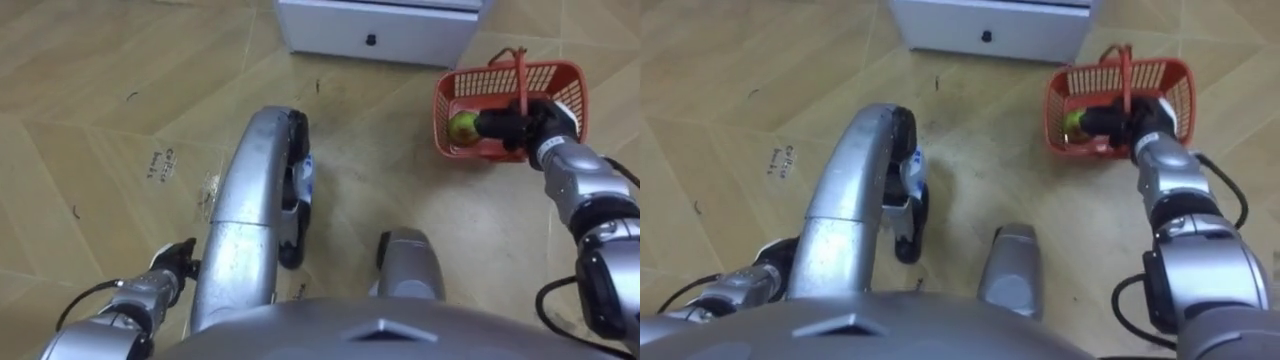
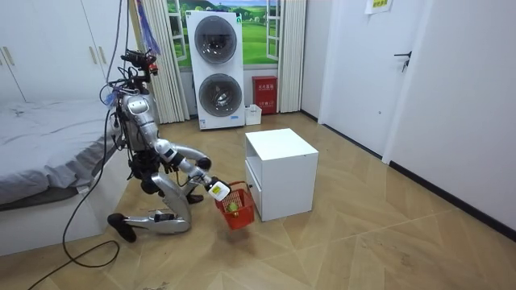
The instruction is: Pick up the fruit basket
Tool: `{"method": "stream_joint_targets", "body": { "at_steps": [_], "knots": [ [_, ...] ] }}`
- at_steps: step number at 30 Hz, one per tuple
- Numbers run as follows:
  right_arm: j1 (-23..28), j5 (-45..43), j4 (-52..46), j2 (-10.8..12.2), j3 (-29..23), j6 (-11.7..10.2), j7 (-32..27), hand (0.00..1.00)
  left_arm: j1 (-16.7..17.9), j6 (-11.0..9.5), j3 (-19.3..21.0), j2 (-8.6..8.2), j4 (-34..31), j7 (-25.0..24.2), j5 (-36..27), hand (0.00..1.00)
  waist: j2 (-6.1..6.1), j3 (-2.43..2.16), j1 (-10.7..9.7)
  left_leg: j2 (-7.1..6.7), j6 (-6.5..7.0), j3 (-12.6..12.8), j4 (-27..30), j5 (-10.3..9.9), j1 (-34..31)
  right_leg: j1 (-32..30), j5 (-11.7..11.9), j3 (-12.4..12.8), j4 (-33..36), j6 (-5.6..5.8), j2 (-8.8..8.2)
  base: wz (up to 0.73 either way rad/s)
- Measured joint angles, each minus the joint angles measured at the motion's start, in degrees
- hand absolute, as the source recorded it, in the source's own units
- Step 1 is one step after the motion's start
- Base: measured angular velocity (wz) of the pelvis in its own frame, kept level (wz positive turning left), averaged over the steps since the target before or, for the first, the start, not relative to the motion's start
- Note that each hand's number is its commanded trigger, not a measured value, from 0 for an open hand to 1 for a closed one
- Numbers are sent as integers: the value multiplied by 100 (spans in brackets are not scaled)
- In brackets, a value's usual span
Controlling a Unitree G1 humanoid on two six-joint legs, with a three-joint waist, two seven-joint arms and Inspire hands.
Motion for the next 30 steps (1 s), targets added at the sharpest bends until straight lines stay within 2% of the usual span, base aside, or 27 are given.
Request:
{"method": "stream_joint_targets", "body": {
  "at_steps": [1, 2, 5, 6, 8, 9, 10, 11, 12, 13, 14, 15, 17, 18, 19, 20, 21, 22, 23, 24, 25, 26, 27, 28, 30],
  "knots": [
    [2, 13, -110, 0, -1, 0, -12, 100, -6, -9, 58, 39, -37, 23, 0, 0, -33, -12, -4, -38, 20, -18, 0, -10, 6, 59, -1, -55, -69, 0, 2, 17],
    [8, -3, -219, 4, 1, 23, -30, 100, -13, -9, 59, 86, -54, 30, 13, 0, -88, -51, -7, -40, 67, -23, -10, -33, 16, 86, -31, -75, -173, 12, 42, 15],
    [-8, -20, -551, -3, 2, 73, -43, 100, 12, 32, 60, 85, -92, 69, 156, 0, -101, -62, 46, -24, 113, -88, -117, -53, 152, 155, -40, -39, -520, 18, 183, -8],
    [-17, -8, -677, -2, -1, 91, -16, 100, 47, 86, 61, 63, -172, 99, 245, 0, -93, -70, 56, -18, 117, -123, -333, -52, 283, 172, -41, -16, -865, 20, 303, -18],
    [-55, 53, -880, -3, -1, 130, 2, 100, 134, 131, 88, 35, -295, 125, 269, 0, -85, -77, 106, 69, 139, -154, -849, -36, 586, 181, -41, 24, -1599, 20, 374, -40],
    [-55, 63, -1068, -2, 12, 156, 19, 100, 222, 168, 173, 9, -308, 126, 284, 0, -70, -91, 199, 166, 144, -161, -1266, -21, 883, 255, -41, 56, -2223, 21, 403, -66],
    [-50, 72, -1300, -2, 13, 227, 34, 100, 361, 224, 309, -20, -367, 133, 392, 0, -56, -109, 204, 187, 148, -167, -1764, 57, 1187, 427, -40, 40, -3000, 21, 397, -63],
    [-50, 69, -1425, -3, 5, 263, 33, 100, 447, 243, 370, -31, -402, 141, 432, 0, -56, -113, 199, 194, 145, -160, -2028, 98, 1358, 537, -34, 41, -3402, 30, 396, -52],
    [-51, 68, -1664, -3, -5, 313, 15, 100, 573, 277, 458, -51, -461, 165, 451, 0, -48, -121, 193, 204, 164, -143, -2511, 178, 1706, 794, 34, 41, -4201, 63, 394, -46],
    [-50, 73, -1894, -3, -9, 330, -8, 100, 667, 347, 586, -59, -588, 205, 453, 0, -65, -144, 167, 175, 177, -103, -3004, 235, 2062, 1039, 255, -8, -4904, 97, 379, -39],
    [-47, 83, -1997, -5, -17, 337, -15, 100, 772, 373, 646, -61, -656, 247, 453, 0, -66, -145, 141, 165, 208, -73, -3235, 274, 2253, 1152, 452, -36, -5184, 110, 367, -23],
    [-37, 110, -2198, -11, -23, 356, -28, 100, 880, 388, 729, -54, -743, 319, 455, 0, -73, -155, 85, 158, 280, 8, -3710, 365, 2659, 1313, 1025, -54, -5600, 126, 349, -18],
    [104, 85, -2676, 9, -125, 368, -39, 100, 915, 458, 771, -26, -778, 519, 455, 0, -13, -198, 106, 168, 276, -46, -4630, 493, 3460, 1353, 2656, -125, -6017, 140, 379, -27],
    [136, 81, -2748, 18, -160, 365, -34, 100, 907, 487, 779, -2, -810, 559, 459, 0, -6, -201, 114, 171, 265, -108, -4843, 533, 3651, 1317, 2818, -136, -6016, 107, 410, -34],
    [146, -5, -2784, 13, -183, 367, -22, 100, 894, 491, 773, 42, -902, 675, 490, 0, -12, -207, 178, 210, 244, -169, -5214, 613, 3979, 1054, 2628, -164, -5850, 100, 417, -42],
    [153, -72, -2797, 9, -201, 367, -26, 100, 879, 486, 763, 41, -943, 791, 489, 0, 16, -207, 244, 252, 214, -240, -5519, 691, 4310, 731, 2253, -244, -5763, 77, 425, -45],
    [153, -86, -2825, 9, -201, 366, -41, 100, 872, 475, 762, 34, -944, 841, 489, 0, 66, -205, 260, 252, 173, -376, -5673, 713, 4464, 575, 2058, -320, -5806, 68, 427, -43],
    [196, -86, -2960, 9, -197, 359, -70, 100, 860, 460, 760, 15, -939, 887, 463, 0, 142, -217, 231, 256, 63, -652, -5968, 774, 4743, 246, 1720, -468, -6068, 60, 400, -31],
    [253, -86, -3040, 9, -196, 319, -78, 100, 854, 455, 761, 8, -940, 906, 456, 0, 180, -229, 218, 265, 2, -805, -6105, 809, 4878, 71, 1602, -547, -6317, 52, 401, -29],
    [372, -154, -3180, 12, -196, 210, -130, 100, 853, 445, 780, 8, -967, 919, 491, 0, 245, -240, 192, 301, -109, -1148, -6252, 870, 5089, -189, 1498, -802, -7054, -4, 404, -19],
    [481, -269, -3400, 36, -193, 182, -195, 100, 891, 433, 848, 34, -1030, 922, 489, 0, 243, -247, 169, 388, -168, -1233, -6234, 900, 5215, -350, 1567, -1071, -7990, -84, 462, 6],
    [614, -286, -3627, 46, -204, 174, -260, 100, 940, 429, 952, 32, -1015, 922, 499, 0, 282, -267, 62, 526, -256, -1106, -6052, 876, 5295, -258, 1777, -1229, -8274, -204, 502, 12],
    [660, -269, -3692, 48, -191, 176, -284, 100, 988, 424, 955, 29, -1030, 914, 499, 0, 272, -284, 65, 639, -288, -957, -6076, 917, 5342, -122, 1783, -1266, -8378, -223, 540, 14],
    [657, -126, -3722, 34, -202, 175, -296, 100, 1051, 407, 951, 11, -1056, 905, 502, 0, 235, -262, 50, 779, -449, -778, -6355, 987, 5470, 142, 1854, -1278, -8653, -328, 643, 14],
    [671, 103, -3722, 9, -364, 175, -308, 100, 1061, 416, 952, -24, -1104, 904, 494, 0, 169, -232, 3, 766, -447, -585, -7053, 1094, 5490, 589, 1885, -1225, -9225, -316, 741, 20]
  ]
}}
